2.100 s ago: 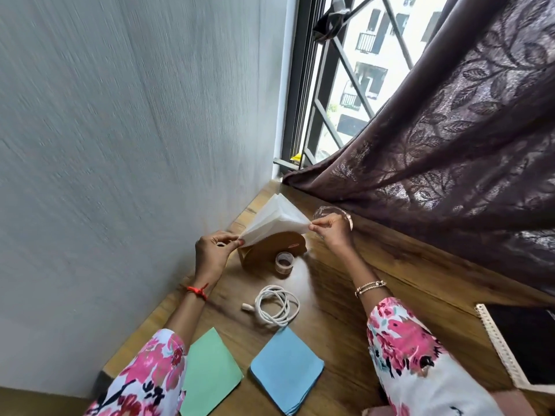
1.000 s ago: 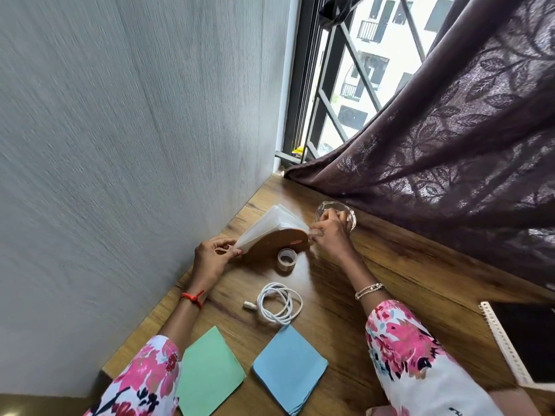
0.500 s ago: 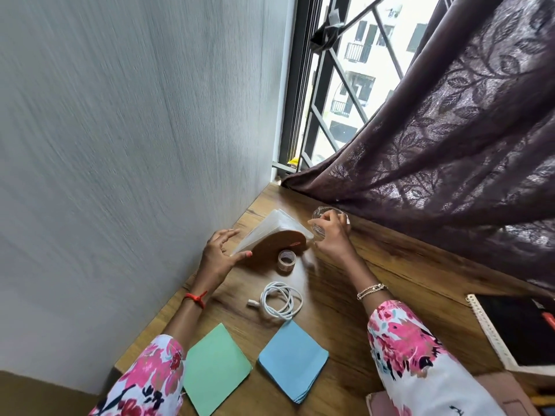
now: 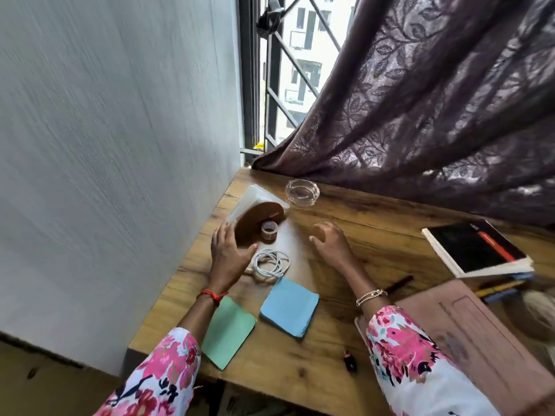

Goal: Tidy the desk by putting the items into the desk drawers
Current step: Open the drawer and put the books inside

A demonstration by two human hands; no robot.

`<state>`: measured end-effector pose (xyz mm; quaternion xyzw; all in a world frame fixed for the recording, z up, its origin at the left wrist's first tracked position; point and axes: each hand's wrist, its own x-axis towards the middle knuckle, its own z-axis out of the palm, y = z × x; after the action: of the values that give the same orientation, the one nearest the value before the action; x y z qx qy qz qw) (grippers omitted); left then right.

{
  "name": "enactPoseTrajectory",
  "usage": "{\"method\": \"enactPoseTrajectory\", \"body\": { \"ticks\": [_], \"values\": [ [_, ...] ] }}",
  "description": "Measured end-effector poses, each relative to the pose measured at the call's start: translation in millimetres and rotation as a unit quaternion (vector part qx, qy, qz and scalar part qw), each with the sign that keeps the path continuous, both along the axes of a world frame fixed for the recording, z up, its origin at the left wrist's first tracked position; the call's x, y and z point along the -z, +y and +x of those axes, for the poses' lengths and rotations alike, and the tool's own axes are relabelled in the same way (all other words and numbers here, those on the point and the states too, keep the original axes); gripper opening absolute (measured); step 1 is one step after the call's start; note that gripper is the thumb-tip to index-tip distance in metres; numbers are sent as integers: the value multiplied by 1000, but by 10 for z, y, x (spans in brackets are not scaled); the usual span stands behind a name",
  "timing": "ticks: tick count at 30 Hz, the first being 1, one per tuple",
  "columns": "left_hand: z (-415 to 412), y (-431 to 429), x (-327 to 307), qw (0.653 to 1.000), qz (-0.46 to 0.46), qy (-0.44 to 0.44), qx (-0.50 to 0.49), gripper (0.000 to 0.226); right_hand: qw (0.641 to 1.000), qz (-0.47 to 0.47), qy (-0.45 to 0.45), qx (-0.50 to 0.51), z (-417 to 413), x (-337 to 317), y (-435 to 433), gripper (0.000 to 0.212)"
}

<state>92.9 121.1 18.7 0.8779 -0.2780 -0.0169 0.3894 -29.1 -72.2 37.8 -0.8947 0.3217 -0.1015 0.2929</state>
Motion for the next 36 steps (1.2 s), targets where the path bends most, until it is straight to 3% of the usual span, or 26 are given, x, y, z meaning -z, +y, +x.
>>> {"method": "enactPoseTrajectory", "body": {
  "ticks": [8,20,25,28,30,33,34,36],
  "values": [
    [-656,114,-29,999,29,0,43,69,999,-14,-19,29,-800,10,247,34],
    [-2285,630,178,988,64,21,138,56,998,-5,-32,56,-2506,158,940,30],
    [-2726,898,187,989,-53,18,134,31,990,7,-102,93,-2932,207,1237,23],
    [-2871,1013,212,980,-143,137,30,18,974,23,-197,112,-3088,211,1481,14],
    [-2901,1058,275,920,-213,326,-55,17,962,71,-235,116,-3171,239,1633,10],
    [-2858,1116,454,745,-288,590,-120,26,939,227,-223,129,-3204,357,1773,11],
    [-2845,1137,527,702,-294,636,-126,26,922,304,-198,133,-3191,414,1793,11],
    [-2829,1173,633,666,-284,677,-128,20,874,435,-147,161,-3159,541,1825,17]
  ]
}}
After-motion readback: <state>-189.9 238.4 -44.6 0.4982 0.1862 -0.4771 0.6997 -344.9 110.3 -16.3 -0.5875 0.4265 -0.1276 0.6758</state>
